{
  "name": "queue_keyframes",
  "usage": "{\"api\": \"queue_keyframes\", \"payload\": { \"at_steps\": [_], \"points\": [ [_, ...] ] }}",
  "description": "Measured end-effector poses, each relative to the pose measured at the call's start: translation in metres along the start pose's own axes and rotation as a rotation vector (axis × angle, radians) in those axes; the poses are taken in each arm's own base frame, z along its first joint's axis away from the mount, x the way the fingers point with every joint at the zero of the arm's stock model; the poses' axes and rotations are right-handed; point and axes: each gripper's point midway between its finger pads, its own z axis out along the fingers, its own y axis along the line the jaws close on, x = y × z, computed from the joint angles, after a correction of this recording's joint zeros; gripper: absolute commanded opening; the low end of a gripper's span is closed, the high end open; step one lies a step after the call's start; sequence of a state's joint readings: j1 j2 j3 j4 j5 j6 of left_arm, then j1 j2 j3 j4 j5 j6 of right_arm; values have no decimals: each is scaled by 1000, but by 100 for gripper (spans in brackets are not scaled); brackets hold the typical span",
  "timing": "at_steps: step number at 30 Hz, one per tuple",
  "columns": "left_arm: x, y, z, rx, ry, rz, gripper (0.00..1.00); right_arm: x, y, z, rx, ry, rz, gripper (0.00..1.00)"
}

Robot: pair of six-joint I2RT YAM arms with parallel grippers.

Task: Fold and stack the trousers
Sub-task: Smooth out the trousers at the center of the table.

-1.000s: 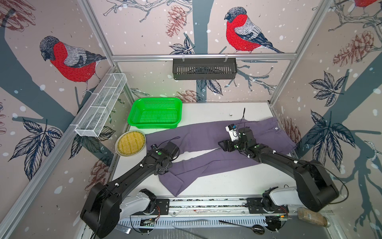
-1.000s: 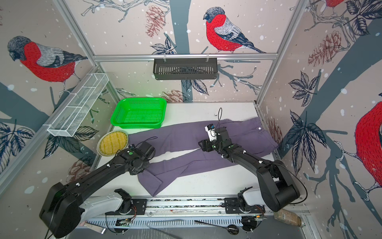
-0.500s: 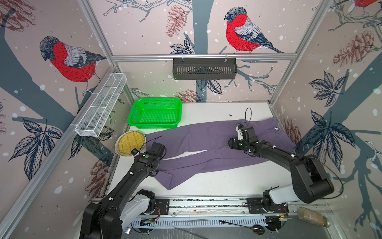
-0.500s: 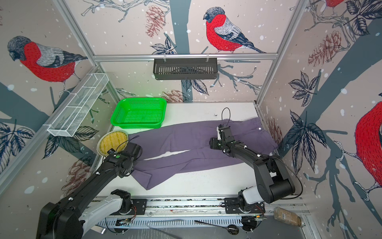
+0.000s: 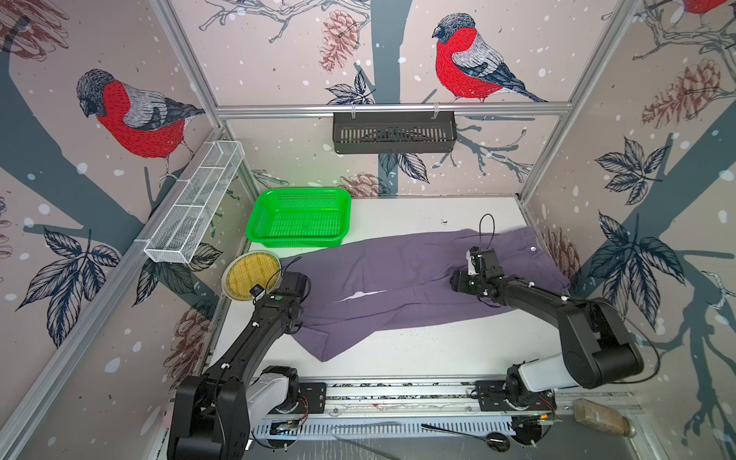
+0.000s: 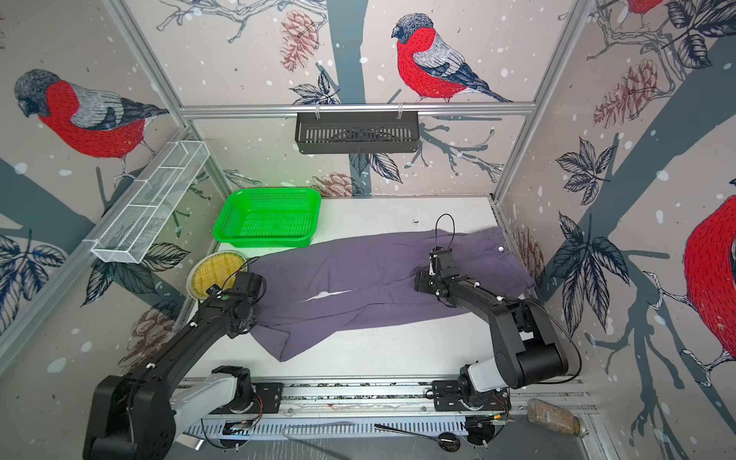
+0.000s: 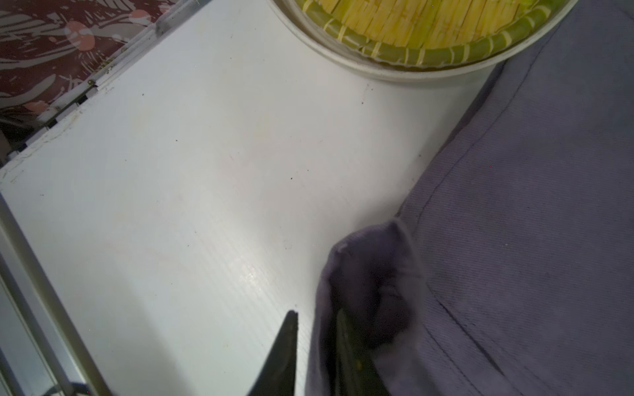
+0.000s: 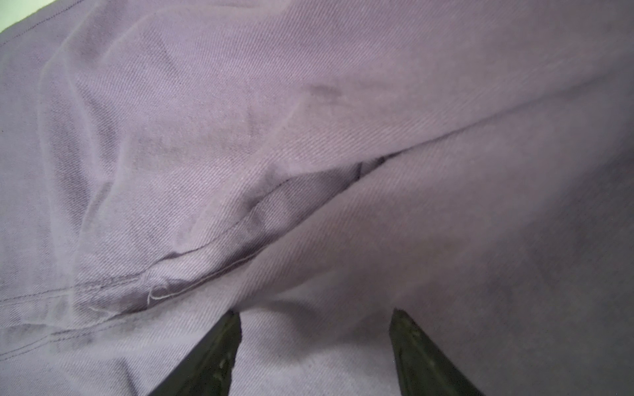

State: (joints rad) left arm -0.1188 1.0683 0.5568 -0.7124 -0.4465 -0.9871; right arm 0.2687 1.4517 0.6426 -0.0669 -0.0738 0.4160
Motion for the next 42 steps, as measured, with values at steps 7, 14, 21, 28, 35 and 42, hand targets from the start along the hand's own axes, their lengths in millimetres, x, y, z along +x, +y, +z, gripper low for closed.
{"api": "queue_keyframes", "payload": {
  "at_steps": [7, 14, 21, 28, 35, 42],
  "points": [
    [-10, -5, -14, 35, -15, -29, 52, -2, 58, -20, -169, -26, -149, 72],
    [-18, -41, -48, 209, 32, 23, 60, 33, 160, -53, -450, -21, -494, 70],
    [46, -80, -50, 339, 216, 215, 61, 83, 211, -48, -556, 83, -767, 64],
    [74, -101, -40, 372, 296, 305, 61, 121, 224, -35, -585, 170, -977, 60],
    [74, -111, -25, 329, 285, 378, 61, 136, 231, -24, -572, 190, -1100, 59],
    [64, -118, -18, 312, 252, 429, 61, 151, 232, -7, -546, 240, -1171, 41]
  ]
}}
